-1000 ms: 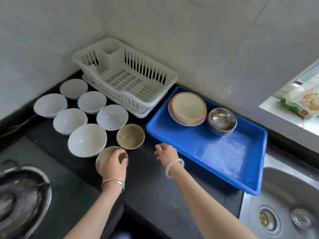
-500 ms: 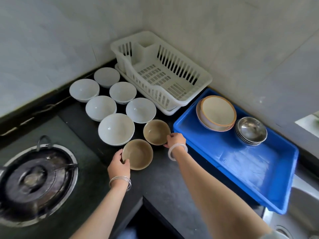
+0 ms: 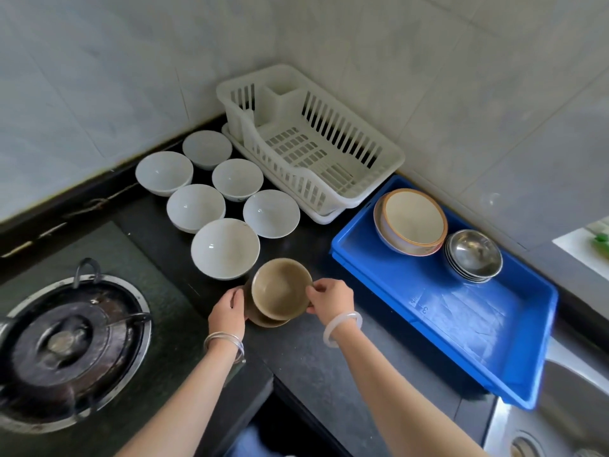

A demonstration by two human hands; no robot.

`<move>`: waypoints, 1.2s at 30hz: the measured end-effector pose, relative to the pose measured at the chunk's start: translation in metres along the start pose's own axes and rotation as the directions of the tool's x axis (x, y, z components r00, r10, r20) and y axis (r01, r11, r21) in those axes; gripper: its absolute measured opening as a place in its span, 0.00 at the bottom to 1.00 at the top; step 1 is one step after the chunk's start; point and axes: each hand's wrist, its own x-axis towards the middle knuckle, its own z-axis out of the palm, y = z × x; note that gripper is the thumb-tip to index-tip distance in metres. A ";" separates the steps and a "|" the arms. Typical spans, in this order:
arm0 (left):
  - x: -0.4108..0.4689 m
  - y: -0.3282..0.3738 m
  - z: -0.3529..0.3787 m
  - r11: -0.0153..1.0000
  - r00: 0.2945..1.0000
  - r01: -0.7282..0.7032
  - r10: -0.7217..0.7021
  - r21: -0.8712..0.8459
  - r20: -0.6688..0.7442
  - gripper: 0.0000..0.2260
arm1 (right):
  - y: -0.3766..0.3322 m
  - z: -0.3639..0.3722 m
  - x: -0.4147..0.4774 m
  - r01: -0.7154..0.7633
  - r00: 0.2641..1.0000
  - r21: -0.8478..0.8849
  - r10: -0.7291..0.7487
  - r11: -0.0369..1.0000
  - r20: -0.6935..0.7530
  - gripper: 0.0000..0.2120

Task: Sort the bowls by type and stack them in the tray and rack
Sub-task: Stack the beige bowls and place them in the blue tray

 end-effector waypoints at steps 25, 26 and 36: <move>-0.004 0.027 0.027 0.988 0.991 -0.096 0.083 0.121 0.106 0.12 | 0.021 -0.009 0.006 -0.091 0.992 0.245 0.067 0.965 0.105 0.12; -0.008 0.034 0.035 0.987 0.985 -0.122 0.107 0.108 0.134 0.10 | 0.022 -0.019 0.004 -0.066 0.997 0.269 0.051 0.961 0.062 0.11; -0.063 0.099 0.167 0.984 0.852 -0.180 0.150 0.011 0.501 0.04 | 0.072 -0.151 0.002 0.048 0.959 0.553 0.116 0.832 -0.258 0.09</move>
